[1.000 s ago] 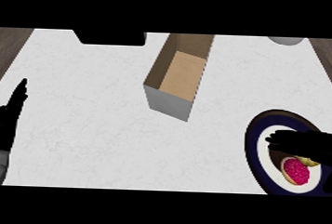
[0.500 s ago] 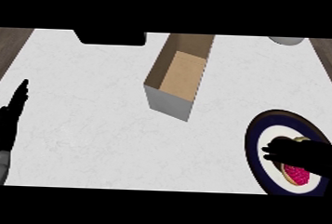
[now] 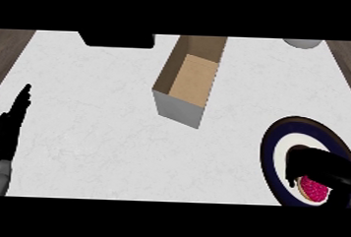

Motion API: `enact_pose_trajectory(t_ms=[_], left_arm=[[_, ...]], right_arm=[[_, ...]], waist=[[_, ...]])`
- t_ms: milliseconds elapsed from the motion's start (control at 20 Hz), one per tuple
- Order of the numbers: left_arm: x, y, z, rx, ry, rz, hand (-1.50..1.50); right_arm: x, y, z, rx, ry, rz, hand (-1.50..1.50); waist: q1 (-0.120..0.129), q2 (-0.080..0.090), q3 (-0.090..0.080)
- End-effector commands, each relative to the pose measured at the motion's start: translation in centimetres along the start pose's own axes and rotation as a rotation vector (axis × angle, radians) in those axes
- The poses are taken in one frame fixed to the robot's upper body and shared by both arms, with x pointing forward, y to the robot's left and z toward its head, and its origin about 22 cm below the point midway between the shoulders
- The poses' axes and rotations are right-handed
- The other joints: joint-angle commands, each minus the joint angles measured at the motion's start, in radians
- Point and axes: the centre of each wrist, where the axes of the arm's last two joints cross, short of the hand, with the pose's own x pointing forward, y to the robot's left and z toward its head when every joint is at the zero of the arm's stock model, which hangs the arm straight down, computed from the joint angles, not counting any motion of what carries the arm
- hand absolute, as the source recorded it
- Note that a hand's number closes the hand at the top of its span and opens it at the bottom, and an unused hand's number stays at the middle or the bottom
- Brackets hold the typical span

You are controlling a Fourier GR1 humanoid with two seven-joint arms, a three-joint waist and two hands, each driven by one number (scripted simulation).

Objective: Pick the cupcake from the plate and place it in the cardboard box

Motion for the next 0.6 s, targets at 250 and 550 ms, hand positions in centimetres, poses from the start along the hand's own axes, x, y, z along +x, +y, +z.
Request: enact_pose_trajectory(t_ms=[250,550], left_arm=[[1.1,0.1,-0.5,-0.010,-0.032,0.001,0.00],[2.9,-2.8,-1.1,-0.047,-0.071,0.017,0.00]], right_arm=[[-3.1,-5.2,-3.2,-0.225,0.113,0.021,1.50],[-7.0,-12.8,-2.6,-0.406,0.378,-0.012,1.50]], waist=[[0.019,0.008,0.006],[0.070,0.029,0.010]])
